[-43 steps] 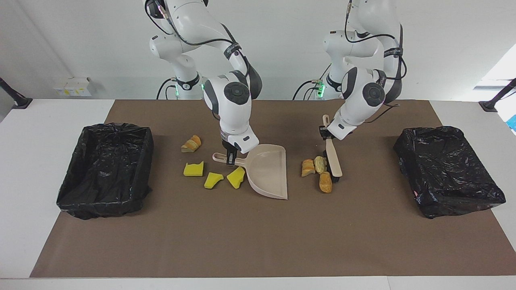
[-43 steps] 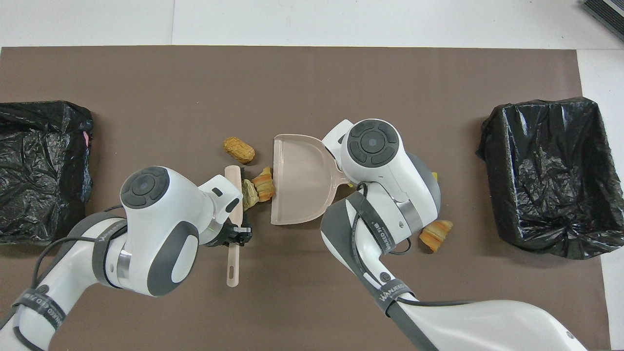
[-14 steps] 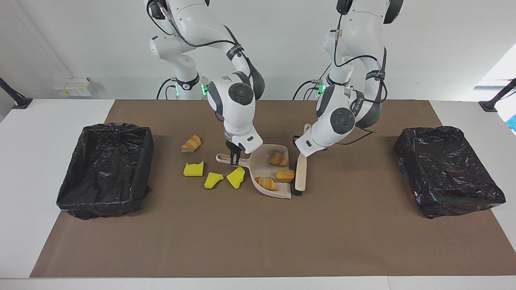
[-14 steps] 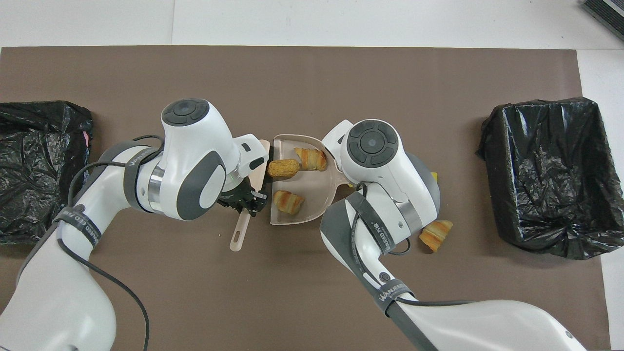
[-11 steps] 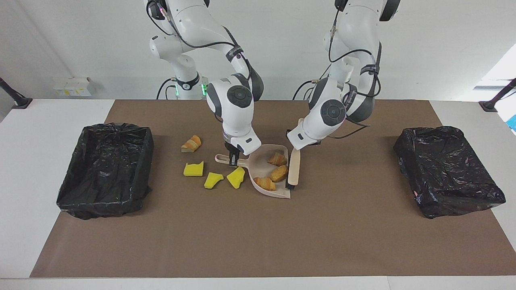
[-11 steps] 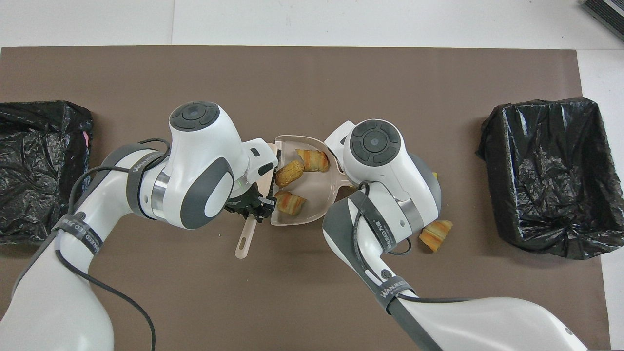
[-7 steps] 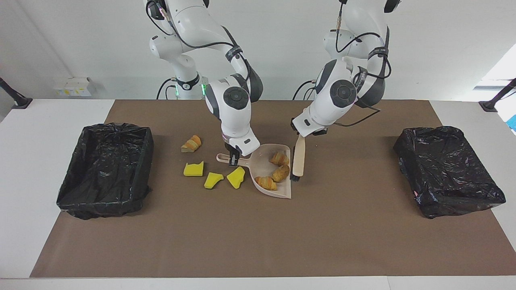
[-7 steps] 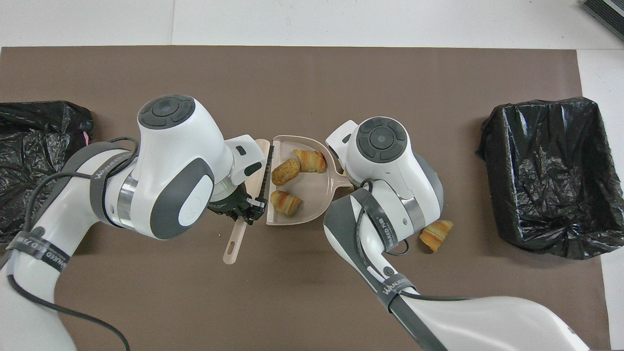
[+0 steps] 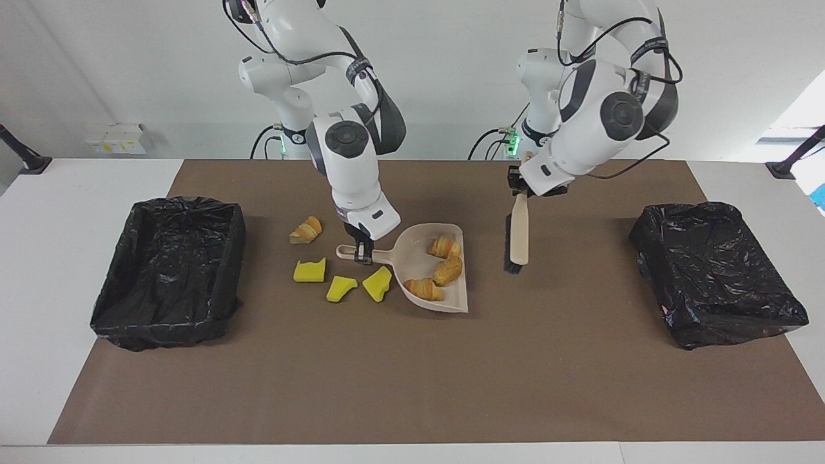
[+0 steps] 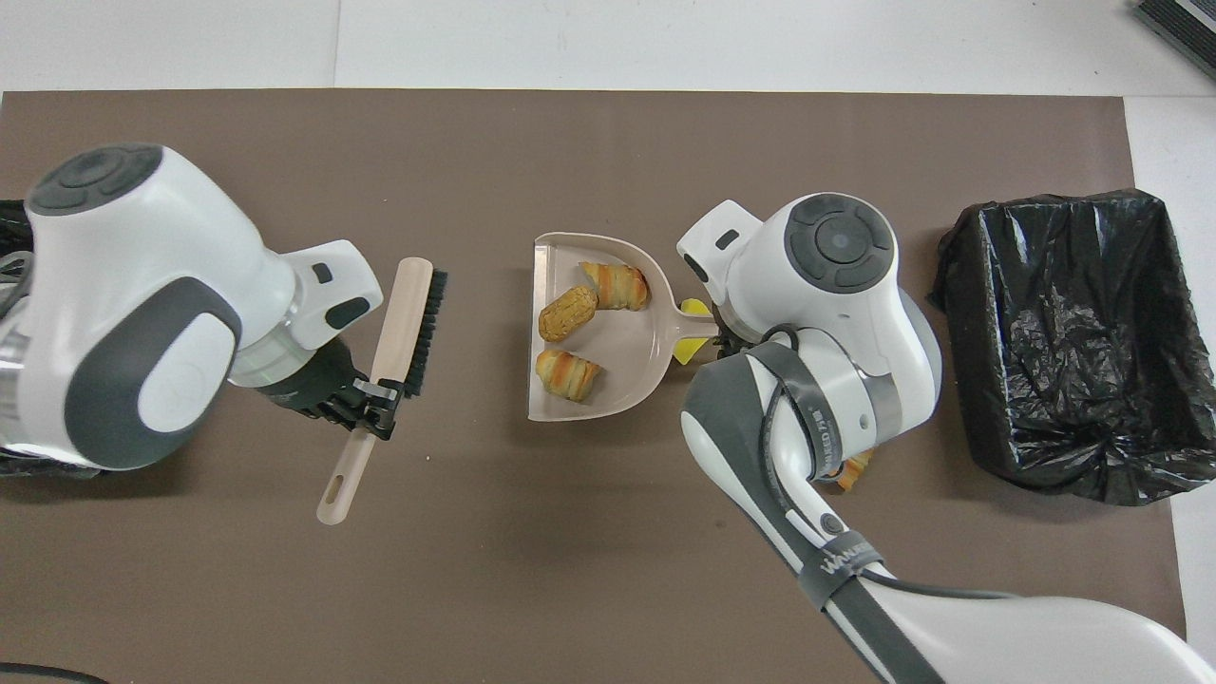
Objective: Sweep and dump trash in bin
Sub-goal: 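Carry the dustpan with the right gripper over the bin nearest it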
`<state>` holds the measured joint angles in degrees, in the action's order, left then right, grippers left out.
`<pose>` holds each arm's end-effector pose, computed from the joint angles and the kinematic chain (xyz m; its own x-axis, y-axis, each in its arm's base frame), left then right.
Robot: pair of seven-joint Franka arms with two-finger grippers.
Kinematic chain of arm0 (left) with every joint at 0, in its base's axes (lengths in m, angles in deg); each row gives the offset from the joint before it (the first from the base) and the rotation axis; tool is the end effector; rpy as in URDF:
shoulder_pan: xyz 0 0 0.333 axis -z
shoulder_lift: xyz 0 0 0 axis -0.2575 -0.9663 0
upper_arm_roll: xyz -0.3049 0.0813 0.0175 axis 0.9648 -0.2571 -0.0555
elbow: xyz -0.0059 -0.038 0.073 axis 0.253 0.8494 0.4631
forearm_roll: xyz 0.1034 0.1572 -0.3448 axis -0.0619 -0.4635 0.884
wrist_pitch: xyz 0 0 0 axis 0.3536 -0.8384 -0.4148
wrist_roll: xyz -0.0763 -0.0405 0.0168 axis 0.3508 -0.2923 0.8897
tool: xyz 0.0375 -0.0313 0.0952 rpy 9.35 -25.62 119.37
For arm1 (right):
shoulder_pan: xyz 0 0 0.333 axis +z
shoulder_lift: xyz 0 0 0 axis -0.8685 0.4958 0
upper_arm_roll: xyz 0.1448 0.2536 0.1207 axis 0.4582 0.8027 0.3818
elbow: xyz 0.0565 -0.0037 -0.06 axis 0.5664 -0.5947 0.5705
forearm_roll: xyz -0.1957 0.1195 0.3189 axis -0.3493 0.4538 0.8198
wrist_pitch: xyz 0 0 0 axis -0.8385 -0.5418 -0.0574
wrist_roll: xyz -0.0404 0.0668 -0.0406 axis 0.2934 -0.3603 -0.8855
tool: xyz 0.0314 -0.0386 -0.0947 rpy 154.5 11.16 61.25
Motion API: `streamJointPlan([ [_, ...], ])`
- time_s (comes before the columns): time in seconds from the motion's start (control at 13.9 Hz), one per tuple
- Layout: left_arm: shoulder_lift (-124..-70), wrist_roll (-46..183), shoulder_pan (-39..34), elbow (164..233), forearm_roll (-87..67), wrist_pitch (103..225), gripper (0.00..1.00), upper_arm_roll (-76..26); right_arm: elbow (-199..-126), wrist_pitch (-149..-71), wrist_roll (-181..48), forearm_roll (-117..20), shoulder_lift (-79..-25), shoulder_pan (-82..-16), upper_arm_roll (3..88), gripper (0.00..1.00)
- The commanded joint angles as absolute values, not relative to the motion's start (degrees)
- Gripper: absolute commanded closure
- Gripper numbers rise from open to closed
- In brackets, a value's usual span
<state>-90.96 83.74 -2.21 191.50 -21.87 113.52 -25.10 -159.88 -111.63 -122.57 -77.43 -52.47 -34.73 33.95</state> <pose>0.5212 -0.1683 0.4877 0.9133 -0.2549 -0.3177 -0.1879 -0.9557 0.2268 0.5905 0.2364 0.4196 0.0869 0.9957 0.0312 0.9953 -0.0881 0.0403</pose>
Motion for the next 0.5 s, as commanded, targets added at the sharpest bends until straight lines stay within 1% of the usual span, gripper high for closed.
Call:
streamJointPlan([
  [0.0, -89.81, 86.19, -4.55, 193.55, -22.51, 113.53, 1.00, -24.64, -160.46, -109.61, -127.69, -75.88, -55.42, -38.91, 34.52, 1.00],
  [0.14, -85.79, 87.87, -3.86, 200.37, -22.43, 117.37, 1.00, -24.56, -158.97, -106.81, -131.74, -75.88, -56.04, -43.91, 34.52, 1.00],
  [0.22, -82.46, 87.00, -3.33, 205.80, -22.43, 120.97, 1.00, -24.03, -157.75, -104.53, -134.19, -75.97, -55.95, -46.98, 34.52, 1.00],
  [0.29, -80.07, 84.91, -1.06, 209.95, -22.43, 124.31, 1.00, -23.94, -157.04, -103.64, -137.00, -75.97, -55.95, -49.36, 34.52, 1.00],
  [0.36, -78.83, 80.19, 2.18, 211.82, -22.43, 126.17, 1.00, -23.94, -156.68, -102.93, -139.73, -75.97, -56.04, -51.73, 34.43, 1.00],
  [0.43, -78.99, 75.79, 4.56, 211.84, -22.34, 126.45, 1.00, -23.85, -156.42, -101.88, -142.10, -76.06, -56.13, -54.10, 34.17, 1.00],
])
